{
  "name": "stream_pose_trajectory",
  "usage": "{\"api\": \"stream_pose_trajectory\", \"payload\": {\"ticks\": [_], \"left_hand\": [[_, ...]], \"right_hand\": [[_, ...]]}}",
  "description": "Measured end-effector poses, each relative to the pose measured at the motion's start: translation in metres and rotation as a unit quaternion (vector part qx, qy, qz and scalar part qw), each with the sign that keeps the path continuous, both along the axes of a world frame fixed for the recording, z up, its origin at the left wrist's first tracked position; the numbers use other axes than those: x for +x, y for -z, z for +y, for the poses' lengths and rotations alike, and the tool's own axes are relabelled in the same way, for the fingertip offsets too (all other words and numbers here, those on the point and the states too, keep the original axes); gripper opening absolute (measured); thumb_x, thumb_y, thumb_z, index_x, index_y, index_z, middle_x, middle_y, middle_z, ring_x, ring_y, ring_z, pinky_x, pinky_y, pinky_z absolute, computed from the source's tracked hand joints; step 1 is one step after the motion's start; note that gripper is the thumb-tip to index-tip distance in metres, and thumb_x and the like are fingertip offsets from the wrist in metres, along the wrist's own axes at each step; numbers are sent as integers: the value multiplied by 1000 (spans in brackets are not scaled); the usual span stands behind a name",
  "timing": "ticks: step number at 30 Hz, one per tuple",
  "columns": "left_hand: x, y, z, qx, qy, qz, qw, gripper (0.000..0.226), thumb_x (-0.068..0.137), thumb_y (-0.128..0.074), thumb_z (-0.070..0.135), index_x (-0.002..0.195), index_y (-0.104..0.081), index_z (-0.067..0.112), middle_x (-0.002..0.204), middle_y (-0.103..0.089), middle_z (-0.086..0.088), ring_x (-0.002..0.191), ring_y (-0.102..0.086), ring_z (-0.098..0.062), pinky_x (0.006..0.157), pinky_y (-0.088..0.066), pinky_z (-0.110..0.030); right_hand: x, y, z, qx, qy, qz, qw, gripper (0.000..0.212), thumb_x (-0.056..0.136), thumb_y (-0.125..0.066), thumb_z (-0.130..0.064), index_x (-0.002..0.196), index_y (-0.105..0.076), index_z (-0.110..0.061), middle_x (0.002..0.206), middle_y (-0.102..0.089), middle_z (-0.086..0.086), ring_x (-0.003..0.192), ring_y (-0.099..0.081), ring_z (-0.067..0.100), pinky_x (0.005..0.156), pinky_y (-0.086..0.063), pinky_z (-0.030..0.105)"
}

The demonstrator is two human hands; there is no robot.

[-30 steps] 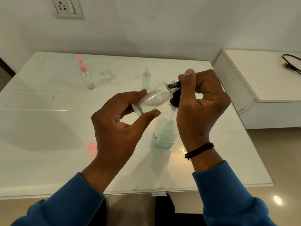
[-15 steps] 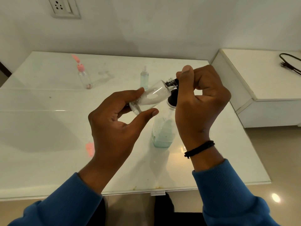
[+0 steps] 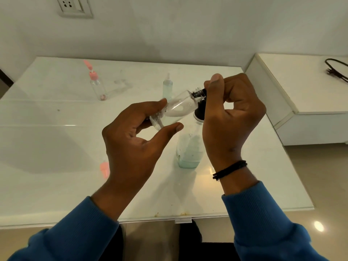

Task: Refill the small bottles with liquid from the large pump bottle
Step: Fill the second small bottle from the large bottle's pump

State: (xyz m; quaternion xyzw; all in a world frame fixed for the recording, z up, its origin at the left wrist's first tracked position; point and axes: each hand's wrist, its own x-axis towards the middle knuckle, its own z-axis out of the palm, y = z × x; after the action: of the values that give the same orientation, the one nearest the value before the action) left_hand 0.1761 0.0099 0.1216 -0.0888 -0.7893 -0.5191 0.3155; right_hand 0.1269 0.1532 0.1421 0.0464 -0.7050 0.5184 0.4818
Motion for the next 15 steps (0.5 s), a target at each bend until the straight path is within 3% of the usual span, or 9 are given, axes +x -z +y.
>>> {"api": "stream_pose_trajectory", "payload": {"ticks": [8, 15], "left_hand": [[-1, 0, 0, -3, -2, 5, 1000, 45, 80, -88, 26, 118, -69, 11, 114, -68, 7, 106, -68, -7, 87, -56, -15], [-1, 0, -2, 1, 3, 8, 1000, 45, 80, -87, 30, 118, -67, 17, 113, -65, 17, 105, -66, 0, 87, -55, -14]], "right_hand": [[-1, -5, 2, 12, 4, 8, 1000, 33, 95, -64, -4, 63, -58, -4, 61, -58, 11, 59, -55, 32, 57, -44, 42], [0, 0, 1, 5, 0, -4, 1000, 35, 95, -63, -4, 62, -57, 0, 62, -57, 12, 60, -55, 32, 58, -44, 44]]}}
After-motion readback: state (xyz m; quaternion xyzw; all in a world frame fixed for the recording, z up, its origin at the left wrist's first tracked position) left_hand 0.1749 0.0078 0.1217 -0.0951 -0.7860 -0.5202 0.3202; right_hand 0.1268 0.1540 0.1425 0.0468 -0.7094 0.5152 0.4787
